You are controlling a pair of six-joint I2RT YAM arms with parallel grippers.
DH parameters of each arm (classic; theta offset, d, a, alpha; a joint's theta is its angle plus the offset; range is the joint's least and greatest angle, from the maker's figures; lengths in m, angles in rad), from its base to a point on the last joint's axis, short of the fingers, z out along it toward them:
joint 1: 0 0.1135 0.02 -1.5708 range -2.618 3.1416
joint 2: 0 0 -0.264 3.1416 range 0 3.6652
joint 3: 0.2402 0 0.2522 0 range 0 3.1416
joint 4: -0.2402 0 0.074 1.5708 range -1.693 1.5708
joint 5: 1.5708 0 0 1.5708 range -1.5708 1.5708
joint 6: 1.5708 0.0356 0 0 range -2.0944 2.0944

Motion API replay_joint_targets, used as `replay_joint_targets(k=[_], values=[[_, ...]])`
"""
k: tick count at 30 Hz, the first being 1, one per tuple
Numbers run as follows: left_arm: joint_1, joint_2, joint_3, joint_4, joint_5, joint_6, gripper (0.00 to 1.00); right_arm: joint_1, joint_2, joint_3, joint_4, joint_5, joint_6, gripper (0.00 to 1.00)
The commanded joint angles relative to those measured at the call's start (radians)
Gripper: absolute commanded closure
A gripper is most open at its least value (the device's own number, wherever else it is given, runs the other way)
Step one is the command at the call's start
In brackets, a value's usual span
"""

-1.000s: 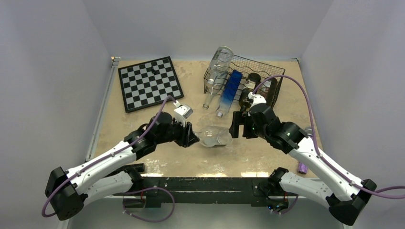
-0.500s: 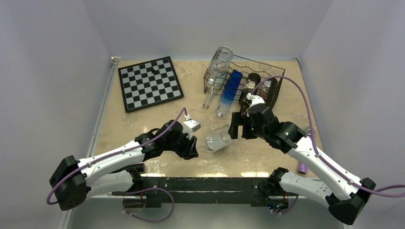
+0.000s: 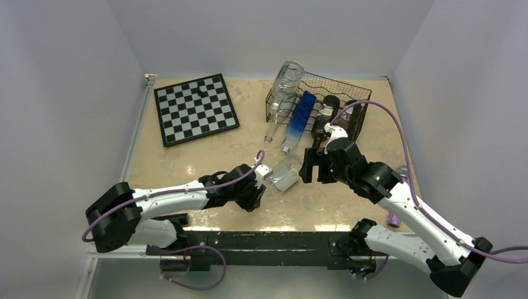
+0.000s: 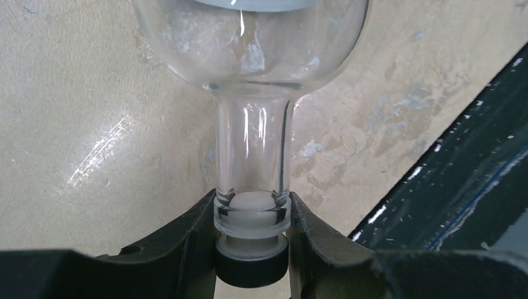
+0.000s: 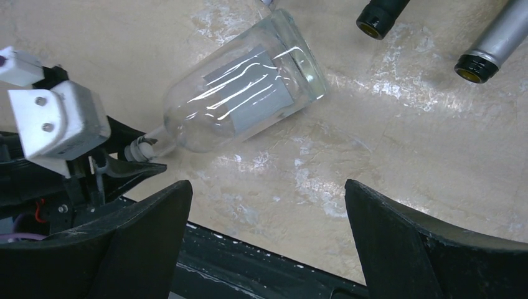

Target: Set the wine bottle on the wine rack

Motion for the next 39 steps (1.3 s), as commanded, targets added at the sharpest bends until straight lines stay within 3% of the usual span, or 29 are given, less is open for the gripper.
replay_joint_targets(k=[1, 3, 9, 12, 22, 30, 34, 37, 39], values=[[-0.015, 0.064, 0.041, 0.073, -0.147, 0.030, 1.00, -0.004, -0.029, -0.009, 0.003, 0.016, 0.002, 0.03], [-0.022, 0.082, 0.037, 0.089, -0.163, 0.036, 0.99, -0.004, -0.034, -0.009, 0.001, 0.021, 0.002, 0.03], [-0.028, 0.094, 0.032, 0.130, -0.181, 0.069, 0.60, -0.004, -0.042, -0.011, -0.007, 0.026, -0.001, 0.02], [-0.028, 0.103, 0.044, 0.137, -0.187, 0.092, 0.48, -0.004, -0.043, -0.010, -0.008, 0.029, -0.003, 0.02], [-0.028, 0.228, 0.095, 0.183, -0.146, 0.168, 0.39, -0.007, -0.041, -0.008, -0.010, 0.037, -0.014, 0.02], [-0.028, 0.306, 0.124, 0.221, -0.150, 0.195, 0.41, -0.008, -0.038, 0.002, -0.017, 0.042, -0.024, 0.02], [-0.028, 0.328, 0.133, 0.221, -0.145, 0.196, 0.50, -0.008, -0.033, 0.006, -0.019, 0.040, -0.026, 0.02], [-0.028, 0.339, 0.127, 0.221, -0.143, 0.194, 0.67, -0.009, -0.027, 0.011, -0.020, 0.040, -0.027, 0.02], [-0.028, 0.346, 0.125, 0.221, -0.143, 0.194, 0.88, -0.008, -0.024, 0.013, -0.021, 0.039, -0.028, 0.02]])
